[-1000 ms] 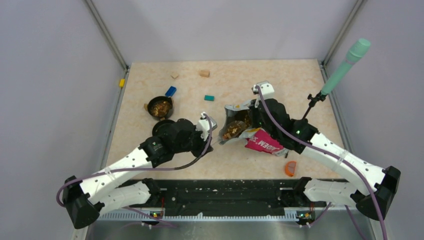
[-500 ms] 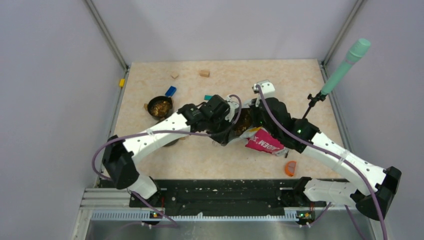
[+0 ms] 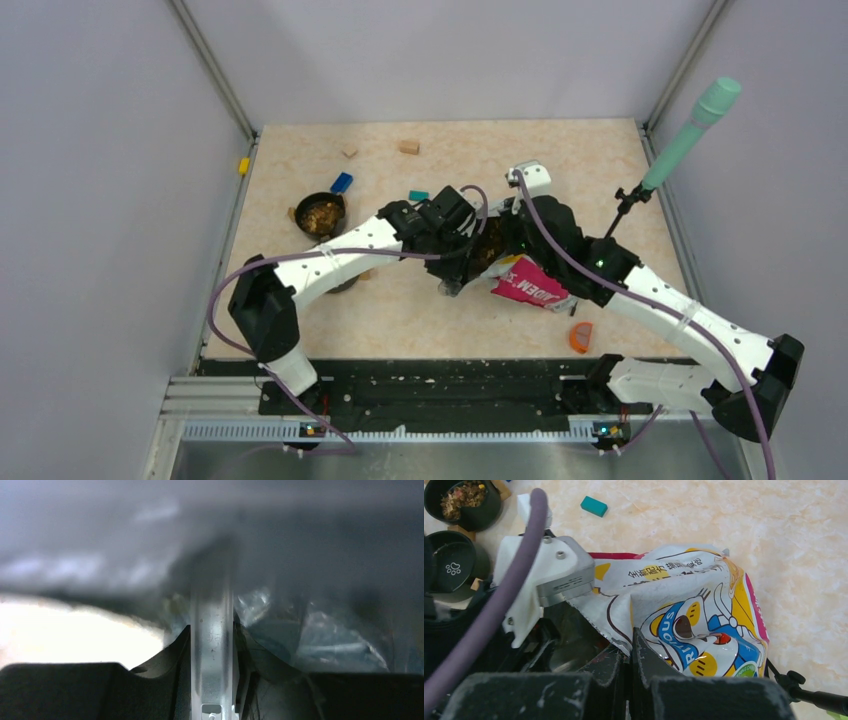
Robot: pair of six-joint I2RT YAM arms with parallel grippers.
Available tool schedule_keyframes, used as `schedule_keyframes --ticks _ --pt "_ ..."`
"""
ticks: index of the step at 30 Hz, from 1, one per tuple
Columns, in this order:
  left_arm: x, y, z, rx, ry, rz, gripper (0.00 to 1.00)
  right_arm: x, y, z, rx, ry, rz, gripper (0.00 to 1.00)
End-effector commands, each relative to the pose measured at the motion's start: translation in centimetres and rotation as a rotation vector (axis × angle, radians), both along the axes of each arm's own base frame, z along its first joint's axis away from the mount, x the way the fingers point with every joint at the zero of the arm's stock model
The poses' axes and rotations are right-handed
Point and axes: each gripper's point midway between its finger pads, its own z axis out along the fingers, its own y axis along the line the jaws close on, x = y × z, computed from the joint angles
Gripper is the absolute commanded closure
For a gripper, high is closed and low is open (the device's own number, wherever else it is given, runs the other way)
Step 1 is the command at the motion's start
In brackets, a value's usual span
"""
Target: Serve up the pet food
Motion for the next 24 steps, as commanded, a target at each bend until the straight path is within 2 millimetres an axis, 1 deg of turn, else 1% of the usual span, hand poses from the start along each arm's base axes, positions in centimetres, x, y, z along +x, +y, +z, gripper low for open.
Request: schedule_keyframes --ticks 1,6,8,10,11,13,16,20,24 --pt "1.8 -3.1 -1.6 -0.082 -0.030 0.023 1.00 0.0 -0.2 4.0 0.090 -0.079 -0.006 1.00" --pt "4.3 -4.2 -1.9 -0.130 -0.163 0.025 1.00 -0.3 -0.7 4.0 0.089 -0.080 -0.010 1.00" --pt "5.1 -4.5 -1.5 -0.180 -0.247 0.023 1.00 -0.4 -0.8 4.1 0.090 -0.081 -0.012 1.00" --pt "5.3 -4.5 -0.8 -0.241 -0.332 -0.001 1.00 -0.4 -1.0 4.1 0.090 -0.084 -0.017 1.00" --pt "5.7 -4.4 0.3 -0.281 -0.399 -0.002 1.00 -0.4 -1.1 4.1 0.089 -0.084 -0.020 1.00" --pt "5.9 -3.7 1.0 -0.309 -0.494 -0.004 1.00 -0.5 -1.2 4.1 0.090 -0.085 -0.021 1.00" --pt "6.2 -2.2 1.3 -0.290 -0.592 -0.009 1.00 -0.5 -1.1 4.0 0.092 -0.083 -0.021 1.00" --pt "5.8 -0.8 1.2 -0.254 -0.640 -0.045 1.00 -0.4 -0.9 3.9 0.095 -0.083 -0.014 1.00" --pt "4.5 0.3 0.9 -0.252 -0.655 -0.079 1.00 -0.3 -0.8 3.9 0.092 -0.082 -0.012 1.00"
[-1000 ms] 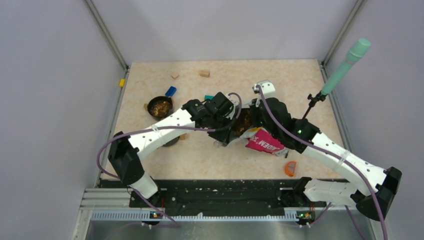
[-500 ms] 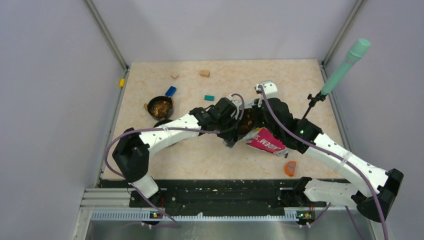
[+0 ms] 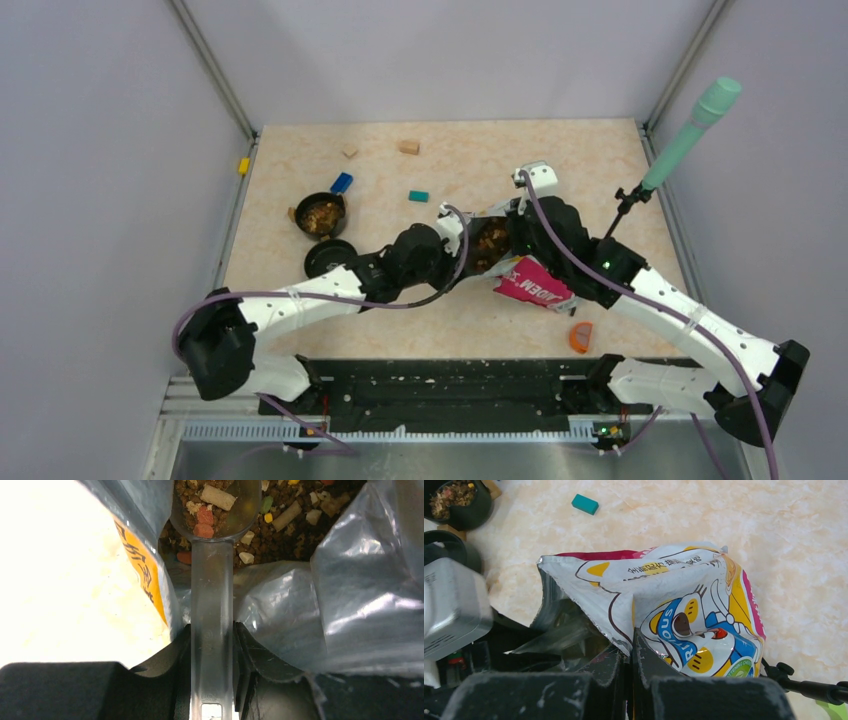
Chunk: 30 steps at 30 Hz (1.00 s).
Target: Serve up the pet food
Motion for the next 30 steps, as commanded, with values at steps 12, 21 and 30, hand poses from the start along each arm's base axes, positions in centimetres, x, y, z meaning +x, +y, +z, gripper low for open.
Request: schedule_keyframes --ticks 12,21,30 --pt "-3.5 4.7 2.3 -0.046 -0.196 -0.080 1.00 0.6 0.9 3.4 0.089 -0.077 0.010 1.00" --pt "-5.5 6.7 3.1 -0.037 -0.220 -0.123 1.00 1.0 1.3 3.4 0.079 -0.075 0.013 1.00" --pt "-6.4 8.3 4.2 -0.033 -0.278 -0.147 1.00 1.3 1.7 3.5 0.072 -0.075 0.020 1.00"
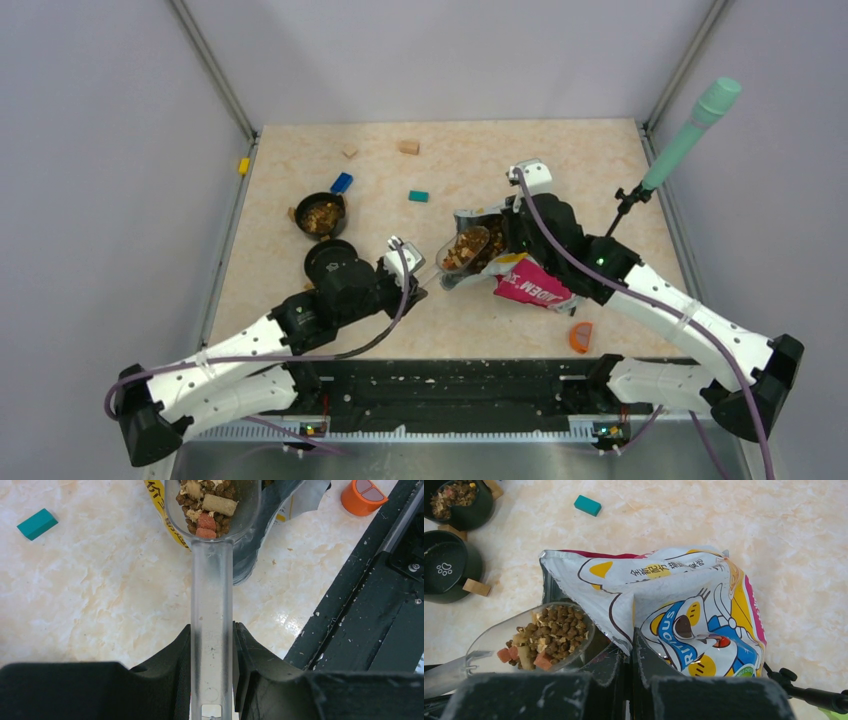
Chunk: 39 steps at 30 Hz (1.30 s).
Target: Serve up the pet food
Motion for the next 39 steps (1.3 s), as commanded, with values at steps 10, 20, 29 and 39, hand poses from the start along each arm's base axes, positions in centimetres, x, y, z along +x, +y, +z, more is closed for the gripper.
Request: schedule_keyframes --ticks 10,20,29,39 --pt "-1.6 2.2 1.4 -0.015 -0.041 -0.018 1.00 1.0 1.6 3.1 0.079 -0.067 0.016 1.00" --pt "-2.0 4.9 2.4 -0.053 -0.047 0.078 1.00 1.4 2.4 2.8 0.075 -0.064 0.039 1.00" --pt "-0.3 7.1 2.6 -0.075 -0.022 0.283 1.00 1.5 2.4 3.1 0.077 -0.075 0.037 1.00" --pt "2.6 9.6 1.1 -0.082 0.025 0.602 1.00 1.4 2.4 3.1 0.075 -0.077 0.041 1.00"
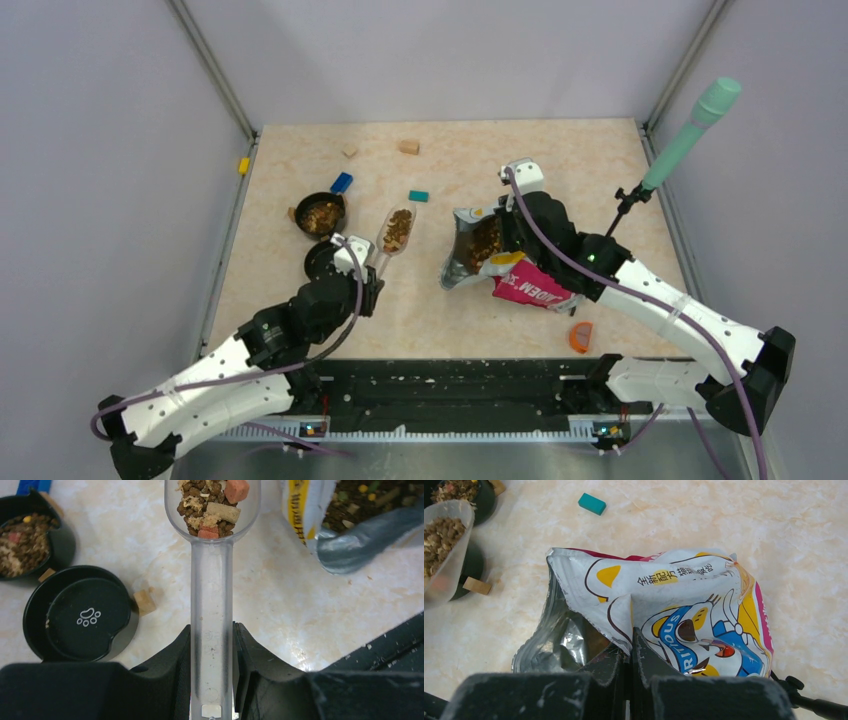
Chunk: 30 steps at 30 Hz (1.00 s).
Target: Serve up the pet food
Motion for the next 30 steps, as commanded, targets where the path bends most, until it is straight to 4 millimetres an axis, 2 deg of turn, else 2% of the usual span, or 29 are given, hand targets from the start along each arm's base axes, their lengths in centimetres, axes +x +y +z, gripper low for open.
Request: schedule_keyframes --ticks 1,4,10,14,24,30 --pt "1.7 1.1 0.3 -0.070 0.000 0.196 1.00 0.8 1.3 3.8 0.089 -0.083 0.019 1.00" --pt "2.1 1.3 -0.1 -0.106 0.043 0.281 1.00 0.7 1.2 3.8 0.091 -0.085 0.022 1.00" --pt "2.5 3.1 -1.5 -0.178 0.098 0.498 1.00 0.7 1.3 3.6 0.082 -0.081 0.029 1.00" --pt "2.4 3.2 -2.1 -0.234 0.142 0.566 1.00 0.7 1.3 3.5 0.073 -0.084 0.038 1.00" --pt "1.1 3.8 -3.7 -0.252 0.300 0.777 1.00 0.6 1.1 3.5 0.054 -0.094 0.049 1.00" --pt "-0.2 5.0 -4.0 -0.144 0.333 0.925 1.00 0.3 0.7 3.2 0.021 -0.093 0.068 1.00"
